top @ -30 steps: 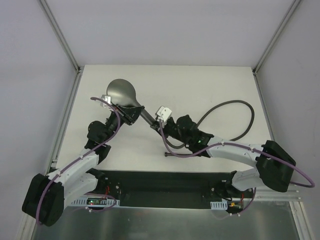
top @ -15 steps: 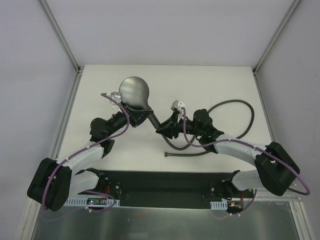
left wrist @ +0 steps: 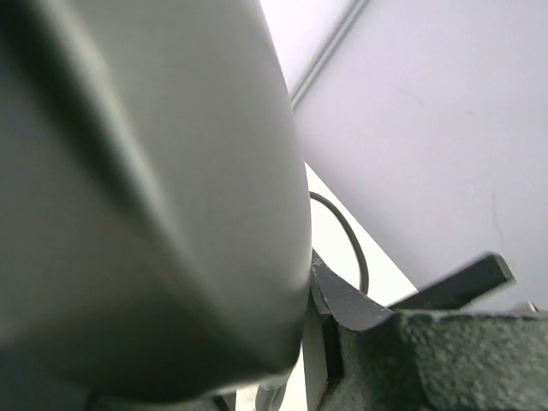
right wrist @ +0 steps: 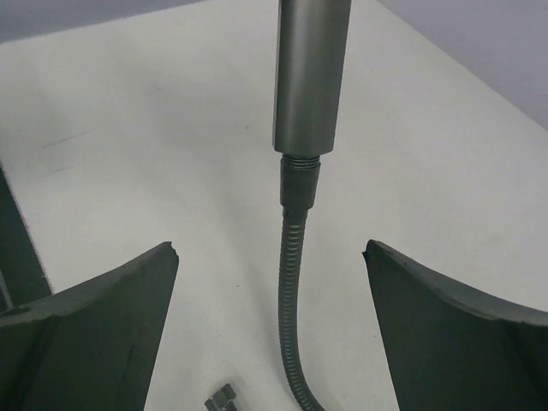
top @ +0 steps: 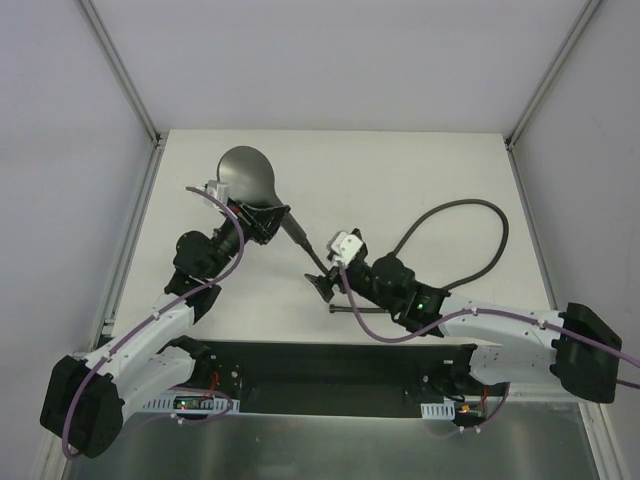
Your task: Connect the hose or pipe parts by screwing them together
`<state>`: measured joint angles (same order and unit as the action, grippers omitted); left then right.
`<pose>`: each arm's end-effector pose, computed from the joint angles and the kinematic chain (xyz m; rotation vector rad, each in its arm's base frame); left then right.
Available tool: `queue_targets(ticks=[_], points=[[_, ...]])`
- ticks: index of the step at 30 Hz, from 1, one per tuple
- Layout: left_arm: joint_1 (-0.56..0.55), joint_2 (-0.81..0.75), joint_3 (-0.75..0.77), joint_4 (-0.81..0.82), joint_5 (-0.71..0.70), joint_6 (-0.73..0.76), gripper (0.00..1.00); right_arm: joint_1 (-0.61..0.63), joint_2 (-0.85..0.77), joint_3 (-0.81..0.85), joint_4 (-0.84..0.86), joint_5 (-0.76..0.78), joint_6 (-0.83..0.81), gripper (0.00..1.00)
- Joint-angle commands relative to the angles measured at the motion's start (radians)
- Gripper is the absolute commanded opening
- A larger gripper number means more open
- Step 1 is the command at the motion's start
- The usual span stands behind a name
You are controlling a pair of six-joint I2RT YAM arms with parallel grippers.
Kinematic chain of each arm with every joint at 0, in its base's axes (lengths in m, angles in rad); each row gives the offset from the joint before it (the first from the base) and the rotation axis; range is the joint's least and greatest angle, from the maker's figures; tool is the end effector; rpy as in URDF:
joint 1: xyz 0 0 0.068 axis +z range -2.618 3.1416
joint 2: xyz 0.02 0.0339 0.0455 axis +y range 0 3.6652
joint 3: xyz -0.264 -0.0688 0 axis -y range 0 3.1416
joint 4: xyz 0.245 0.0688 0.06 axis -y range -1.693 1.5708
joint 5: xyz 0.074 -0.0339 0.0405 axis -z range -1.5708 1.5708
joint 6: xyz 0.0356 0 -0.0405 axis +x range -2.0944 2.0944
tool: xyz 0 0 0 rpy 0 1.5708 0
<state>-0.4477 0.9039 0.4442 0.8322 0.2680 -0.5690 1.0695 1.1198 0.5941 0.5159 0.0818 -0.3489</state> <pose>0.1796 -0.0967 0.3054 0.1713 1.2683 -1.0428 0.1258 0.2235 0.2790 -0.9936 1.2575 0.4977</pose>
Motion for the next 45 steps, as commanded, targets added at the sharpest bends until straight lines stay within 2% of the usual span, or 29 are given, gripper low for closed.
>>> queue_targets(ticks=[1,5,9,15,16,18,19,22,23,25,26,28,30,31,33,34,40,45], points=[[-0.020,-0.056,0.077,-0.111,-0.177,-0.066,0.00,0.116,0.086,0.102,0.007,0.436,-0.263,0.92],[-0.025,-0.080,0.103,-0.202,-0.231,-0.118,0.00,0.200,0.239,0.193,0.055,0.606,-0.383,0.92],[-0.026,-0.114,0.126,-0.280,-0.262,-0.160,0.00,0.221,0.356,0.282,0.078,0.671,-0.417,0.89],[-0.028,-0.160,0.152,-0.367,-0.311,-0.195,0.00,0.231,0.462,0.349,0.139,0.759,-0.424,0.63],[-0.026,-0.161,0.157,-0.380,-0.312,-0.201,0.00,0.231,0.463,0.351,0.147,0.760,-0.424,0.49],[-0.026,-0.172,0.159,-0.398,-0.312,-0.215,0.00,0.231,0.462,0.346,0.168,0.740,-0.415,0.32],[-0.028,-0.172,0.157,-0.398,-0.309,-0.221,0.00,0.231,0.459,0.340,0.174,0.725,-0.411,0.18],[-0.028,-0.177,0.153,-0.384,-0.273,-0.206,0.00,0.218,0.408,0.293,0.180,0.597,-0.362,0.01],[-0.026,-0.175,0.145,-0.361,-0.218,-0.189,0.00,0.195,0.366,0.276,0.182,0.481,-0.336,0.01],[-0.028,-0.165,0.097,-0.218,-0.130,-0.120,0.00,0.150,0.318,0.215,0.180,0.345,-0.213,0.01],[-0.026,-0.158,0.081,-0.167,-0.090,-0.102,0.00,0.094,0.273,0.191,0.184,0.185,-0.167,0.01],[-0.026,-0.131,0.033,-0.007,0.020,-0.078,0.00,0.046,0.242,0.149,0.199,0.001,-0.095,0.01],[-0.028,-0.088,0.002,0.082,0.087,-0.083,0.00,-0.006,0.212,0.138,0.184,-0.098,-0.073,0.01],[-0.028,-0.071,-0.007,0.182,0.112,-0.088,0.00,-0.026,0.201,0.130,0.179,-0.223,-0.056,0.01],[-0.026,-0.022,-0.039,0.295,0.179,-0.086,0.00,-0.088,0.190,0.115,0.199,-0.344,-0.001,0.01],[-0.026,-0.005,-0.048,0.406,0.195,-0.083,0.00,-0.104,0.184,0.098,0.211,-0.437,0.014,0.01],[-0.028,0.101,-0.052,0.577,0.287,-0.069,0.00,-0.216,0.170,0.044,0.314,-0.681,0.128,0.01],[-0.028,0.184,-0.027,0.680,0.313,-0.101,0.00,-0.295,0.183,-0.016,0.455,-0.764,0.229,0.01]])
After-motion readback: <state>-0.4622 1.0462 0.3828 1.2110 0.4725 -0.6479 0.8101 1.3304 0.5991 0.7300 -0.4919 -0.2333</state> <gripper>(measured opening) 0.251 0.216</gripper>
